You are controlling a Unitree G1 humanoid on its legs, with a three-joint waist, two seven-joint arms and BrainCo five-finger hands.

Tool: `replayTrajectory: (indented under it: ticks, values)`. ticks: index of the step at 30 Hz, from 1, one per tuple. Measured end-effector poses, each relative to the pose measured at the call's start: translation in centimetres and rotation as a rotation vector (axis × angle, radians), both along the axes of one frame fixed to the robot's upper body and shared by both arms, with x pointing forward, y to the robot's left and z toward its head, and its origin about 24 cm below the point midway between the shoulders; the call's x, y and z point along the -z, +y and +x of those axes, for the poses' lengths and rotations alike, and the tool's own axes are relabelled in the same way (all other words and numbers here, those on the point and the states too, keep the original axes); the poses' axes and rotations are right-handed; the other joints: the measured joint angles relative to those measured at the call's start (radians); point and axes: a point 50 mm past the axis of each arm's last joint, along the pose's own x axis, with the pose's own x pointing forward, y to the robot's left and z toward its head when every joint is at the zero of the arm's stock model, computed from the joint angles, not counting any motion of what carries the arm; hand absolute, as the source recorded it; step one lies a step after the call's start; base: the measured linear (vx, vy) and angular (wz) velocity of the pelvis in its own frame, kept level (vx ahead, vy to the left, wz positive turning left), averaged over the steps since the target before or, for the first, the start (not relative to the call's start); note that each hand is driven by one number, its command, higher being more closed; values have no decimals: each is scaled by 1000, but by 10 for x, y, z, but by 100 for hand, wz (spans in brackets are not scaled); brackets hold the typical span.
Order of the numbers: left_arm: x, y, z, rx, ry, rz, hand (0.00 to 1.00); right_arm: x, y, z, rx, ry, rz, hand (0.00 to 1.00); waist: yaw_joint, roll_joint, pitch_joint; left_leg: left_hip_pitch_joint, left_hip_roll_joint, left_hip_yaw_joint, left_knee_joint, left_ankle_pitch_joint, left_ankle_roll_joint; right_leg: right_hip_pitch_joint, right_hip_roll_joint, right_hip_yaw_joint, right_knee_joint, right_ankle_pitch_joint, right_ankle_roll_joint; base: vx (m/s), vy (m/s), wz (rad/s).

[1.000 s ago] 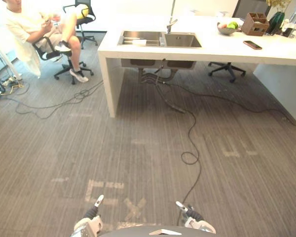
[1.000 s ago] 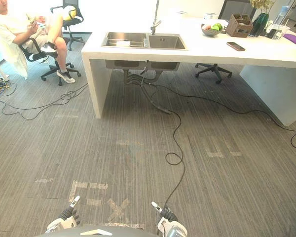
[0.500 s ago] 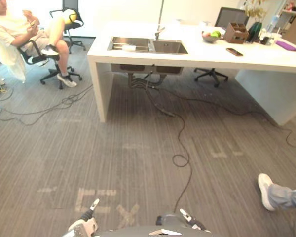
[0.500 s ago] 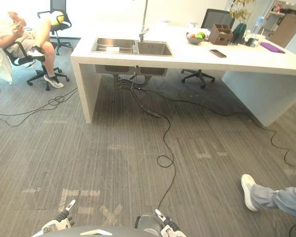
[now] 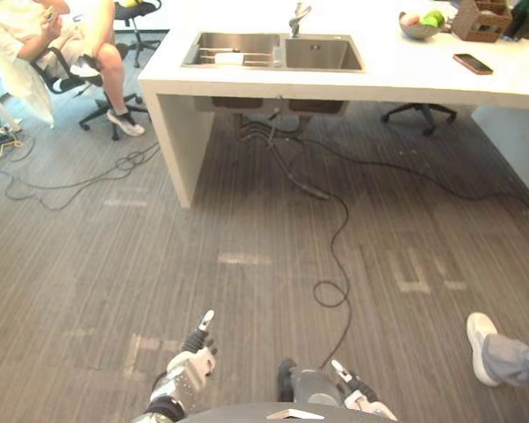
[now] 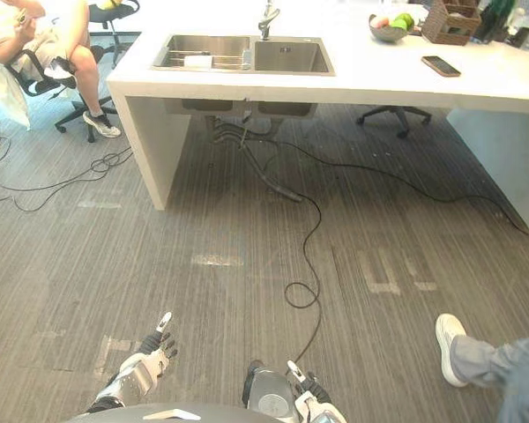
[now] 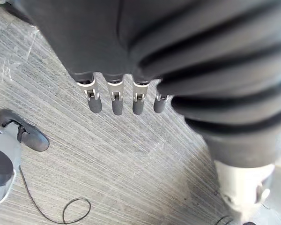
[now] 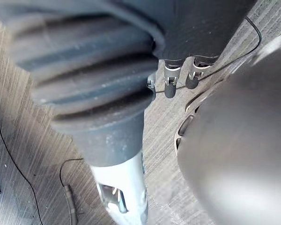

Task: Walk over to the sink, pick up the cup, carry it to the dishwasher, place the cup inside the dishwasher, then close the dishwasher door

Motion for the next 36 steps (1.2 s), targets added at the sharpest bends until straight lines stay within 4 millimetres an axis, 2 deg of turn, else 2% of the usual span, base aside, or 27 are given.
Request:
replayTrajectory:
  ticks: [2, 3, 4, 5, 6, 7, 8, 10, 12, 13, 15, 17, 18, 19, 20, 21, 22, 24, 25, 27, 28, 29, 31, 32, 34, 35, 36]
  values:
    - [2, 4, -6, -16, 17, 7, 0, 2, 4, -7, 15, 18, 18, 0, -3, -10, -25, -59, 14, -21, 116, 14, 23, 19, 7, -11, -17, -18, -2, 188, -133, 10]
    - [3, 5, -9, -25, 21, 4, 0, 3, 4, -8, 18, 22, 20, 0, -2, 0, -35, -89, 24, -30, 172, 19, 30, 25, 14, -12, -31, -19, -3, 248, -102, 8]
    - [3, 7, -11, -48, 15, -6, 0, 3, 2, -13, 25, 34, 21, 0, -3, 2, -59, -155, 48, -63, 295, 39, 18, 52, 28, -17, -60, -20, -4, 288, -60, 0]
    - [3, 9, -12, -64, -1, -9, 0, 3, 1, -13, 26, 33, 18, 0, -5, 25, -71, -244, 72, -112, 462, 115, -37, 84, 46, -29, -83, -29, 0, 309, -50, 1]
    - [2, 9, -12, -65, -8, -8, 0, 2, 0, -12, 25, 29, 17, 0, -4, 26, -71, -262, 77, -119, 494, 140, -48, 93, 50, -31, -88, -32, -2, 306, -65, 9]
    - [0, 13, -9, -73, -32, 4, 0, 2, -1, -13, 17, 28, 11, 0, -2, 27, -72, -332, 92, -139, 620, 270, -55, 133, 59, -30, -115, -48, -16, 313, -66, 13]
    - [-4, 13, -2, -91, -61, 1, 0, 1, -3, -10, 1, 19, -4, 0, 2, 26, -68, -419, 107, -141, 775, 285, -50, 173, 64, -33, -141, -53, -29, 310, -59, 14]
    - [-12, 10, 8, -95, -107, -11, 0, -1, -8, -3, -9, 4, -21, 0, 10, 47, -47, -532, 97, -120, 898, 167, -32, 243, 62, -35, -185, -63, -29, 338, -11, 0]
    - [-17, 11, 15, -72, -144, -1, 0, -1, -8, -1, -5, 5, -6, 0, 30, 48, -45, -582, 60, -55, 820, 81, 12, 313, 35, -35, -235, -65, -9, 320, 53, -18]
    - [-23, 11, 21, -49, -184, 9, 0, -2, -7, 5, -5, -3, 10, 0, 35, 43, -45, -597, 30, 4, 672, 52, 35, 352, 14, -35, -261, -60, 19, 462, 129, -8]
    - [-33, 7, 32, -33, -243, 14, 0, -4, -5, 14, -18, -25, 15, 0, 42, 43, -44, -601, -31, 65, 361, 65, 52, 401, -14, -35, -289, -73, 44, 446, 159, -7]
    - [-45, 2, 42, -23, -294, 22, 0, -7, -3, 21, -49, -48, 9, 0, 63, 53, -39, -609, -84, 61, -6, 169, 27, 434, -16, -8, -294, -119, 90, 536, 281, -23]
    - [-46, 1, 43, -25, -295, 24, 0, -7, -6, 20, -39, -45, 5, 0, 65, 64, -35, -613, -77, 62, -35, 161, 24, 449, 3, 3, -295, -139, 94, 467, 285, -23]
    - [-44, 6, 43, -25, -280, 40, 0, -6, -7, 20, -7, -39, 17, 0, 69, 63, -31, -615, -72, 64, 3, 265, 109, 490, 8, 62, -294, -172, 74, 382, 229, -4]
    - [-44, 8, 42, -23, -269, 49, 0, -5, -4, 19, 7, -30, 36, 0, 63, 40, -29, -611, -85, 64, 12, 286, 135, 500, -4, 92, -293, -169, 55, 486, 295, 21]
    - [-44, 14, 44, -16, -265, 71, 0, -3, 2, 18, 34, -18, 73, 0, 56, 0, -32, -611, -110, 62, 14, 292, 145, 495, -16, 138, -279, -141, 14, 481, 292, 38]
    - [-44, 17, 44, -13, -260, 80, 0, -2, 5, 17, 37, -17, 84, 0, 60, -11, -30, -613, -124, 56, 18, 284, 155, 483, -19, 168, -264, -109, 0, 567, 334, 39]
    - [-40, 26, 41, -38, -226, 107, 0, 2, 8, 14, 36, 17, 98, 0, 66, -14, -32, -605, -168, 11, 75, 219, 174, 472, -31, 276, -196, -12, 22, 519, 276, 27]
    - [-38, 26, 38, -41, -208, 111, 0, 3, 8, 11, 47, 31, 103, 0, 70, -18, -33, -593, -178, 11, 81, 196, 182, 464, -44, 302, -160, 4, 43, 450, 215, 9]
    - [-31, 28, 27, -51, -160, 124, 0, 6, 6, 3, 82, 59, 105, 0, 80, -25, -42, -550, -217, 27, 85, 138, 200, 410, -70, 377, 2, 61, 144, 382, 160, -10]
    - [-27, 28, 22, -47, -137, 125, 0, 5, 3, 3, 93, 55, 96, 0, 75, -25, -42, -515, -238, 36, 77, 109, 209, 348, -73, 435, 151, 140, 285, 410, 166, -7]
    - [-25, 31, 20, -45, -128, 131, 0, 4, 1, 7, 89, 43, 86, 0, 63, -25, -42, -479, -250, 40, 62, 89, 212, 269, -52, 479, 315, 222, 297, 400, 156, -6]
    - [-24, 33, 19, -33, -119, 147, 0, 3, 1, 10, 78, 36, 67, 0, 52, -27, -39, -417, -256, 42, 42, 62, 209, 119, -38, 437, 587, 226, 293, 394, 113, -12]
    - [-22, 31, 16, -27, -103, 149, 0, 4, -2, 7, 86, 48, 55, 0, 46, -22, -33, -352, -262, 44, 6, 53, 208, 41, -62, 353, 701, 181, 277, 435, 74, -17]
    - [-20, 29, 13, -49, -88, 150, 0, 3, -8, 4, 103, 48, 29, 0, 30, -6, -23, -257, -253, 43, -41, 49, 206, -44, -84, 248, 725, 76, 197, 401, -3, -4]
    - [-21, 29, 16, -65, -104, 149, 0, 3, -8, -1, 99, 54, 23, 0, 22, 6, -19, -215, -241, 33, -59, 44, 199, -81, -90, 194, 632, 5, 152, 351, -61, 12]
    - [-23, 30, 19, -72, -115, 149, 0, 3, -10, -3, 101, 56, 16, 0, 24, 7, -19, -198, -233, 27, -61, 42, 193, -93, -90, 172, 553, -25, 137, 354, -135, 33]
